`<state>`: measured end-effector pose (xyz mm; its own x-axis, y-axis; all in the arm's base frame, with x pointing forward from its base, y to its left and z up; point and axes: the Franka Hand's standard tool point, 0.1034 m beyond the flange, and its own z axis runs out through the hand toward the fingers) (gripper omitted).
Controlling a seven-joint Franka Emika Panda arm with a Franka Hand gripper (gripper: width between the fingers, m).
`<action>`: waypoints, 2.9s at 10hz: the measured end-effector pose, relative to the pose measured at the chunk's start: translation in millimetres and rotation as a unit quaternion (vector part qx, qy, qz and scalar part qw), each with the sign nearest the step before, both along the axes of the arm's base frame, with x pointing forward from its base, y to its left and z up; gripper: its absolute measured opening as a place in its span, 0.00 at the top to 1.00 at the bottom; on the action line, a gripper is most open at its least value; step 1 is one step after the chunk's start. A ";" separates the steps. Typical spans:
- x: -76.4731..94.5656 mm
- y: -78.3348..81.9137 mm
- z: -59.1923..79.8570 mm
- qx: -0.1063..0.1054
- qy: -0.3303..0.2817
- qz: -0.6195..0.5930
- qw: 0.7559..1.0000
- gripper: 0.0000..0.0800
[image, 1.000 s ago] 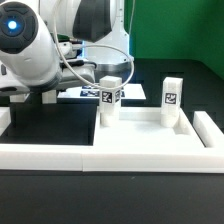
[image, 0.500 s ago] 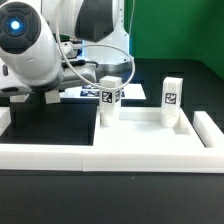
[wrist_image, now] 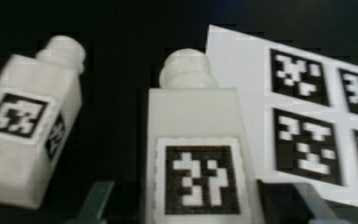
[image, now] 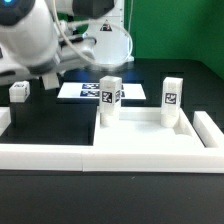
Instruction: Assemble square table
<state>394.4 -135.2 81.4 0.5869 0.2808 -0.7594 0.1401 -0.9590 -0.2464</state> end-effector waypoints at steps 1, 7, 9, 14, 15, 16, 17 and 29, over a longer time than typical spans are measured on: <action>-1.2 2.9 9.1 -0.004 -0.016 -0.002 1.000 0.64; 56.3 23.6 57.7 0.009 -0.148 -0.015 0.989 0.64; 97.1 50.2 99.5 0.000 -0.206 -0.024 0.978 0.64; 125.2 77.2 125.4 0.001 -0.385 -0.028 0.923 0.64; 128.0 76.3 125.1 0.003 -0.410 -0.028 0.912 0.64; 135.5 81.2 121.8 0.007 -0.462 -0.049 0.886 0.64; 138.9 108.3 108.2 0.020 -0.493 -0.088 0.866 0.64; 203.5 216.6 54.0 -0.011 -0.675 -0.132 0.726 0.64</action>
Offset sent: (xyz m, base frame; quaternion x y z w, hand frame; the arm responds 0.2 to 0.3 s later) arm 0.0000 0.0000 0.0000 0.0000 0.1938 0.0000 0.9810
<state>597.8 81.3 135.4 0.8311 0.0202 0.5557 0.0507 -0.9979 -0.0396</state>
